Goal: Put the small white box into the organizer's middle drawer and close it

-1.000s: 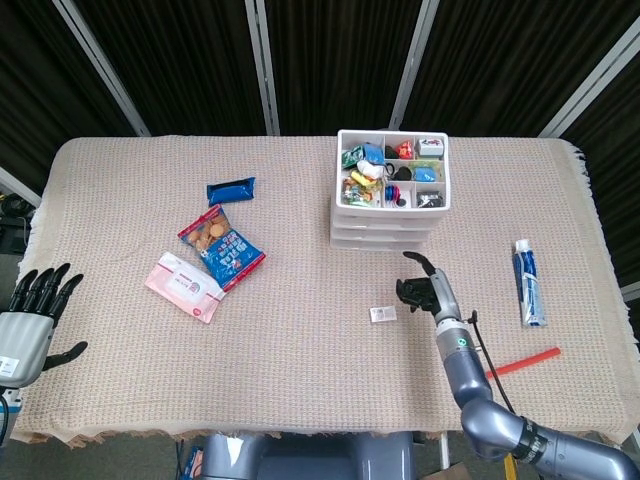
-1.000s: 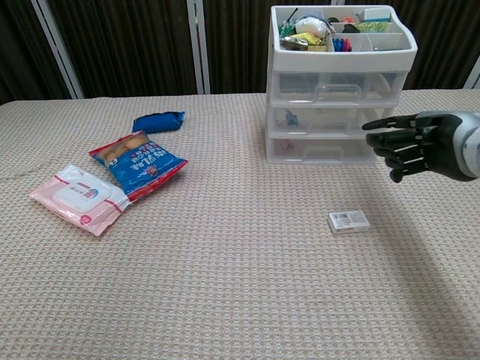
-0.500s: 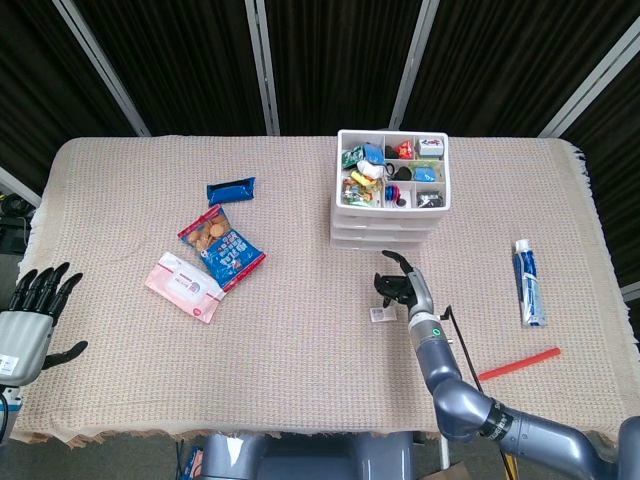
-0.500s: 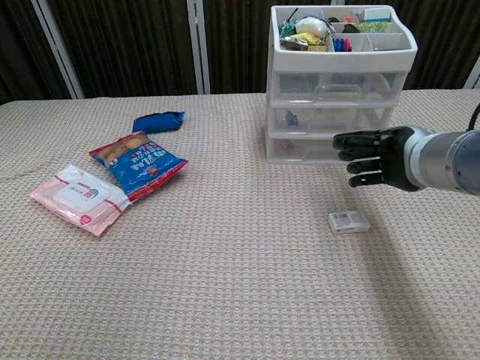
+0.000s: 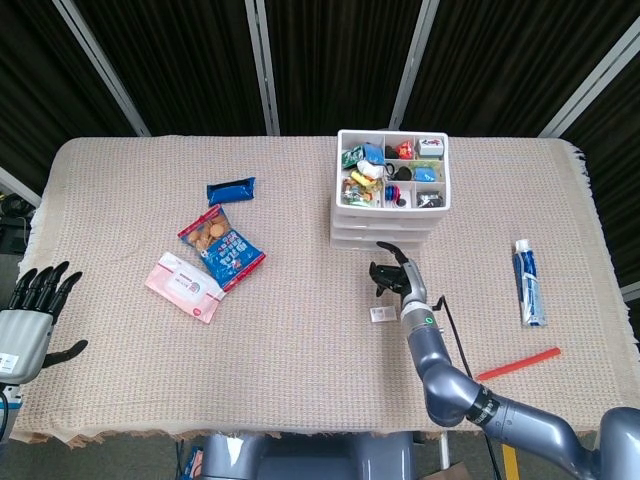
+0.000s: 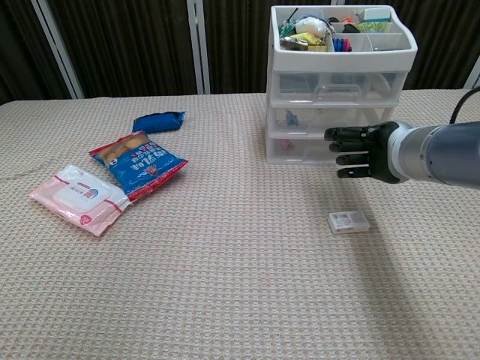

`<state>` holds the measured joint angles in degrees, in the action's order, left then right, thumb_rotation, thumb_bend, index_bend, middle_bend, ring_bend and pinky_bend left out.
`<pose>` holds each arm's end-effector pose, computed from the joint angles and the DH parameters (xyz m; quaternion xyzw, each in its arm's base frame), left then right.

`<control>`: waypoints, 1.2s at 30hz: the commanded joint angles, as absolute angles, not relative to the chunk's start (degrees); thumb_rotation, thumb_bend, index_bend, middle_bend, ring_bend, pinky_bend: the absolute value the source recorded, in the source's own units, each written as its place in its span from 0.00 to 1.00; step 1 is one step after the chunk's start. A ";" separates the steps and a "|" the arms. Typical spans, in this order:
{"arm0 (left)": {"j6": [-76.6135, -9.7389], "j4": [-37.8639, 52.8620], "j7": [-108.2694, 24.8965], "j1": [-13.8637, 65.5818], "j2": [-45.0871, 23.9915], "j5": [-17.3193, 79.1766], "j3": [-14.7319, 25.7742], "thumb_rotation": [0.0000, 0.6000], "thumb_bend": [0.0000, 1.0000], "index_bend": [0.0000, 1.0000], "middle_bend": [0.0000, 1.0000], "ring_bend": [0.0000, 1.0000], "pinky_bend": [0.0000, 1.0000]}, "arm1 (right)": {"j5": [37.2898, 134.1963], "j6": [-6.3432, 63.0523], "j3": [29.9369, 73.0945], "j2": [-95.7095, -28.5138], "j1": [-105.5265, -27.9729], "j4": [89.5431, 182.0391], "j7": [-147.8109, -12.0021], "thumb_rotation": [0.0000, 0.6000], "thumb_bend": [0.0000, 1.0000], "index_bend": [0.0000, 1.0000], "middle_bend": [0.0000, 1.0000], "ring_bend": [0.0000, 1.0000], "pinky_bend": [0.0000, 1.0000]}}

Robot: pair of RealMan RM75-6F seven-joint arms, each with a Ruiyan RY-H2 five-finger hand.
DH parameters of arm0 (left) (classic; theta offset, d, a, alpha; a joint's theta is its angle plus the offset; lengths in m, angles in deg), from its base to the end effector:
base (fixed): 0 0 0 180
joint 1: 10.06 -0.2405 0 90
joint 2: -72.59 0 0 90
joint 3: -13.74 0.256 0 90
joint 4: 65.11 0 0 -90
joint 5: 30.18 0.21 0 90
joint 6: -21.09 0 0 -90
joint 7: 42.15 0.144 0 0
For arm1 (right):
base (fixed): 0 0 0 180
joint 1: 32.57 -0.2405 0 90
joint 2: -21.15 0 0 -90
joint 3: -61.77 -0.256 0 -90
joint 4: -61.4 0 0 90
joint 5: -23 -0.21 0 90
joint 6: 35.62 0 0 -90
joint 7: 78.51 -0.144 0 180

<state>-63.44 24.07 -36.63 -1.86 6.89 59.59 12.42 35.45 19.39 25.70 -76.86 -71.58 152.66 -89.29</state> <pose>-0.3029 0.1936 0.1466 -0.6524 -0.3260 -0.3703 0.5754 -0.1342 -0.3587 -0.0316 0.1405 -0.8486 0.4569 0.2267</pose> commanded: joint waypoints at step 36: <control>-62.14 25.29 -37.17 -1.65 7.64 58.40 12.46 1.00 0.08 0.08 0.00 0.00 0.00 | 30.23 16.56 20.50 -82.42 -76.51 142.15 -91.47 1.00 0.47 0.32 0.83 0.81 0.72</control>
